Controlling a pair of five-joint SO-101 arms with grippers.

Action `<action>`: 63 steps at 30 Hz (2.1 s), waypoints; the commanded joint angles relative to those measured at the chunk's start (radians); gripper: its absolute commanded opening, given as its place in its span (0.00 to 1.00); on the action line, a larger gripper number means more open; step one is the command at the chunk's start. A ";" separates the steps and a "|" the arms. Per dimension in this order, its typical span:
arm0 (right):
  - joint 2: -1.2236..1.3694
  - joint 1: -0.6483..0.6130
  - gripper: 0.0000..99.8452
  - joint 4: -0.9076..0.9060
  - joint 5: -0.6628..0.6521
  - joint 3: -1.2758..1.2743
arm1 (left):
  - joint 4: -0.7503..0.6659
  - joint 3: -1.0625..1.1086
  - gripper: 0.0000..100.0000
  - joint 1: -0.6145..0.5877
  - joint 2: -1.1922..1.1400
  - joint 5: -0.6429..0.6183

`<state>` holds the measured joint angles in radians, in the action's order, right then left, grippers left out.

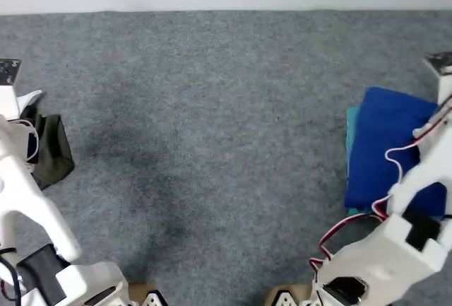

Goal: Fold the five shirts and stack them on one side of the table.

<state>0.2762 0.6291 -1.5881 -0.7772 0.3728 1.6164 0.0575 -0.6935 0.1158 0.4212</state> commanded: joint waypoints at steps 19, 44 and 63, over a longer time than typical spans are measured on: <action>-0.051 -0.016 0.15 -0.197 0.183 0.173 | 0.025 -0.007 0.00 0.003 0.057 0.005; 0.145 -0.179 0.01 -0.180 0.287 0.391 | 0.031 -0.018 0.00 0.006 0.114 0.005; -0.351 -0.280 0.01 -0.208 0.443 -0.293 | -0.032 -0.022 0.16 -0.133 -0.092 0.183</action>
<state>0.0338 0.3590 -1.7553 -0.3460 0.1703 1.6241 0.0575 -0.7856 0.0529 0.5393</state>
